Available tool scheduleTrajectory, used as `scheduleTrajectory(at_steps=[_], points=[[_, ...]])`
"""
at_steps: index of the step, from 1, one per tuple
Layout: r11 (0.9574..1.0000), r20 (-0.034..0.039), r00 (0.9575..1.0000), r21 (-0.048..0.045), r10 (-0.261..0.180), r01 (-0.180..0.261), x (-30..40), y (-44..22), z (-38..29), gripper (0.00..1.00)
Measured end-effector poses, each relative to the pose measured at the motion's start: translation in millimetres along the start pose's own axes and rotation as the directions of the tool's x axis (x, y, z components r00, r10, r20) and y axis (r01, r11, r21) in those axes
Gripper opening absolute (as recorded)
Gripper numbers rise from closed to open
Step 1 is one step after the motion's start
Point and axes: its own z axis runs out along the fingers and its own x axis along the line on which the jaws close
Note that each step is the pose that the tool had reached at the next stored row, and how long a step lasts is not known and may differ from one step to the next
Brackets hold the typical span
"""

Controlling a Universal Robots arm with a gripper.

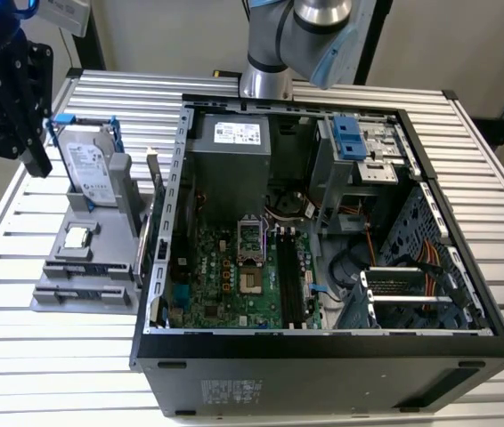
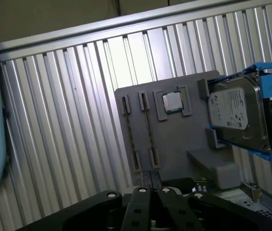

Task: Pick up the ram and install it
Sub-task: 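Pick up the ram and move it above insertion slot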

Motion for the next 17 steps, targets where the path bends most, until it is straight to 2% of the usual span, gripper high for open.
scheduleTrajectory(at_steps=[10,17], points=[[0.9983,-0.0008,0.9983,-0.0012,-0.059,0.059,0.0,0.0,0.0,0.0],[0.9967,-0.001,0.9967,-0.0017,-0.081,0.081,0.0,0.0,0.1,0.0]])
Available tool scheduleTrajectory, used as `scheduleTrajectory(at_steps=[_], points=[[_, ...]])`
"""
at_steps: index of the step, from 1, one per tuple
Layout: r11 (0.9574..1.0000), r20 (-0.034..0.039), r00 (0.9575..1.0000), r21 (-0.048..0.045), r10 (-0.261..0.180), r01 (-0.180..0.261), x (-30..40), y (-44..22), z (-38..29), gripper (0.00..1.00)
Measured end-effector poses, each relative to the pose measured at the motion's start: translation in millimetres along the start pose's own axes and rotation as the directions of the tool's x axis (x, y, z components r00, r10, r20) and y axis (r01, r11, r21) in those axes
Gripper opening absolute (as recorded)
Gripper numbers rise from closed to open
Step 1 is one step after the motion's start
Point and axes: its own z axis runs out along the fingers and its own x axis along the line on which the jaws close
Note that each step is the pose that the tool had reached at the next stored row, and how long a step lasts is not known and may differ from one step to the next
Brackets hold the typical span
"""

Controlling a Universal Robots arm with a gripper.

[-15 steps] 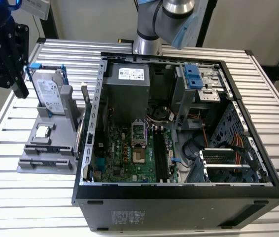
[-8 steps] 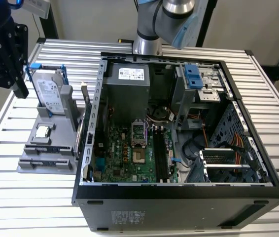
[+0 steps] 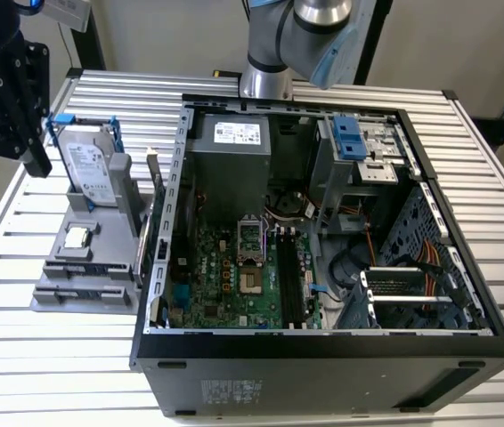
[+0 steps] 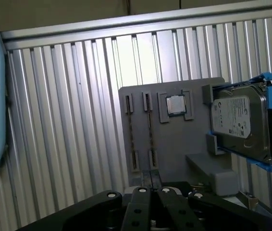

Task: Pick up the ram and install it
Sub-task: 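Pick up the ram and move it above insertion slot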

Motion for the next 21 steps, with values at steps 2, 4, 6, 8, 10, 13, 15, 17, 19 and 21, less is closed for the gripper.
scheduleTrajectory(at_steps=[2,4,6,8,10,13,15,17,19,21], points=[[1.0,-0.0001,1.0,0.0,-0.005,0.005,0.0,0.0,0.0,0.0],[0.9999,-0.0002,0.9999,-0.0002,-0.01,0.01,0.0,0.0,0.0,0.0],[0.9999,-0.0002,0.9999,-0.0003,-0.016,0.016,0.0,0.0,0.0,0.0],[0.9998,-0.0003,0.9998,-0.0004,-0.022,0.022,0.0,0.0,0.0,0.0],[0.9996,-0.0004,0.9996,-0.0006,-0.027,0.027,0.0,0.0,0.0,0.0],[0.9994,-0.0005,0.9994,-0.0007,-0.034,0.034,0.0,0.0,0.0,0.0],[0.9993,-0.0006,0.9993,-0.0008,-0.038,0.038,0.0,0.0,0.0,0.0],[0.9991,-0.0006,0.9991,-0.0009,-0.043,0.043,0.0,0.0,0.0,0.0],[0.9988,-0.0007,0.9988,-0.001,-0.049,0.049,0.0,0.0,0.0,0.0],[0.9987,-0.0007,0.9987,-0.0011,-0.052,0.052,0.0,0.0,0.0,0.0]])
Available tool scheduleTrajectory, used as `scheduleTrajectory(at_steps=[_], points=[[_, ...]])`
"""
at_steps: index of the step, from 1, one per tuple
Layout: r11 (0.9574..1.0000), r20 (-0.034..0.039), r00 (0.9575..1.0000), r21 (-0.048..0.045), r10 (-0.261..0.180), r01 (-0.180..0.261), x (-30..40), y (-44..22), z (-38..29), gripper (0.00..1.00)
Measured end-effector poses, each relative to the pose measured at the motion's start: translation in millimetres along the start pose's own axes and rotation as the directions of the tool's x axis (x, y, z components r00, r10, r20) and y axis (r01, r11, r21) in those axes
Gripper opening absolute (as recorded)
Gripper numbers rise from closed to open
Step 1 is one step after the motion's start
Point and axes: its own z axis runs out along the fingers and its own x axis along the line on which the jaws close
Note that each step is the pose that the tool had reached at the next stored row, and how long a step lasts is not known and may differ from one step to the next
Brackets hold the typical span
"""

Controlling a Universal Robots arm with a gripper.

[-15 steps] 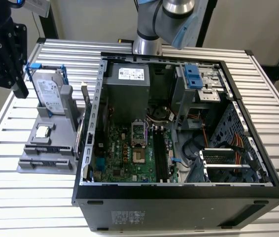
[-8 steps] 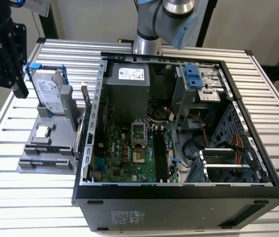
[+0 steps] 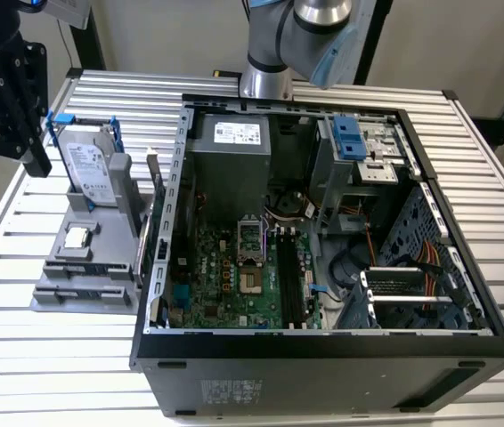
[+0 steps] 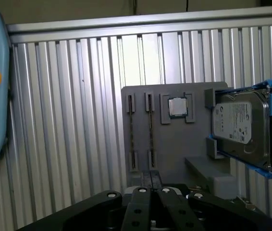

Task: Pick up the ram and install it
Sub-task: 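Pick up the ram and move it above insertion slot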

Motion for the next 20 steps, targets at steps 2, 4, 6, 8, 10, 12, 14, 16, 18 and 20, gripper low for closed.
scheduleTrajectory(at_steps=[2,4,6,8,10,12,14,16,18,20], points=[[1.0,-0.0001,1.0,0.0,0.0,0.0,0.0,0.0,0.0,0.0],[1.0,-0.0001,1.0,-0.0001,0.0,0.0,0.0,0.0,-0.1,0.0],[1.0,-0.0001,1.0,-0.0001,0.0,0.0,0.0,0.0,0.0,0.0],[1.0,-0.0001,1.0,-0.0001,0.0,0.0,0.0,0.0,0.0,0.0],[1.0,-0.0001,1.0,-0.0001,0.0,0.0,0.0,0.0,0.0,0.0],[1.0,-0.0001,1.0,-0.0001,-0.001,0.001,0.0,0.0,0.0,0.0],[1.0,-0.0001,1.0,0.0,-0.001,0.001,0.0,0.0,0.0,0.0],[1.0,0.0,1.0,-0.0001,-0.001,0.001,0.0,0.0,0.0,1.0],[1.0,-0.0001,1.0,-0.0001,-0.001,0.001,0.0,0.0,0.0,1.0],[1.0,-0.0001,1.0,0.0,-0.001,0.001,0.0,0.0,0.0,1.0]])
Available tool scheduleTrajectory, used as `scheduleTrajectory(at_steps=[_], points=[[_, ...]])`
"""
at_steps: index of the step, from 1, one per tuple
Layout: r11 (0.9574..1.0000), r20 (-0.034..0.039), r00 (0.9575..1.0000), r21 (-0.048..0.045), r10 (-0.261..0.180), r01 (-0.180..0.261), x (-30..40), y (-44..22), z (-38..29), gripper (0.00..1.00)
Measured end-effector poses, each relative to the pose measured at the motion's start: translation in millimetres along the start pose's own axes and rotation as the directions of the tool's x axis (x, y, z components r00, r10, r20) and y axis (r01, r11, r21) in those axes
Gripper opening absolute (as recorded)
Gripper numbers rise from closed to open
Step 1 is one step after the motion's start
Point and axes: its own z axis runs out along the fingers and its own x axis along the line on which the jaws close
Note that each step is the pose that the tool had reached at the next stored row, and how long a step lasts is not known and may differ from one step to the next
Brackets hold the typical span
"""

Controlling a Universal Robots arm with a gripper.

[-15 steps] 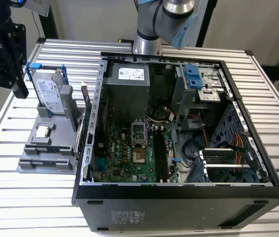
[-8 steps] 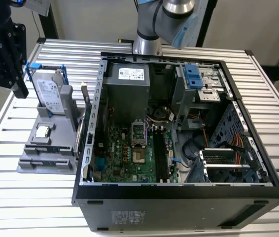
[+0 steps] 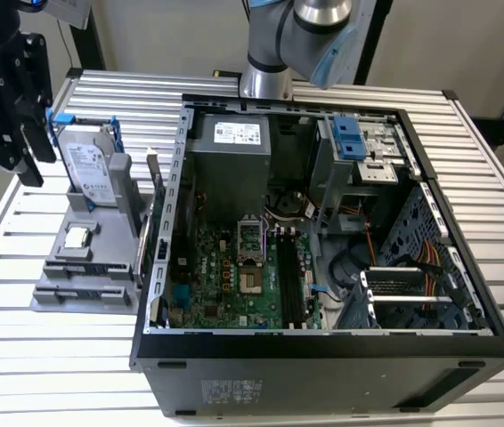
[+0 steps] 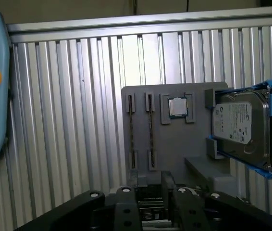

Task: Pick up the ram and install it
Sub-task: 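Pick up the ram and move it above insertion slot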

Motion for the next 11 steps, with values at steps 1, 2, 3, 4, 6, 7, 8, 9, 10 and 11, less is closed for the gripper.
scheduleTrajectory(at_steps=[1,2,3,4,6,7,8,9,10,11], points=[[1.0,0.0,1.0,0.0,0.0,0.0,0.0,0.0,0.0,1.0],[1.0,0.0,1.0,0.0,0.0,0.0,0.0,0.0,0.0,1.0],[1.0,0.0,1.0,0.0,0.0,0.0,0.0,0.0,0.0,1.0],[1.0,0.0,1.0,0.0,0.0,0.0,0.0,0.0,0.0,1.0],[1.0,-0.0001,1.0,0.0,0.0,0.0,0.0,0.0,0.0,1.0],[1.0,0.0,1.0,0.0,0.0,0.0,0.0,0.0,0.0,1.0],[1.0,0.0,1.0,0.0,0.0,0.0,0.0,0.0,0.0,1.0],[1.0,0.0,1.0,0.0,0.0,0.0,0.0,0.0,0.0,1.0],[1.0,0.0,1.0,0.0,0.0,0.0,0.0,0.0,0.0,1.0],[1.0,0.0,1.0,0.0,0.0,0.0,0.0,0.0,0.0,1.0]])
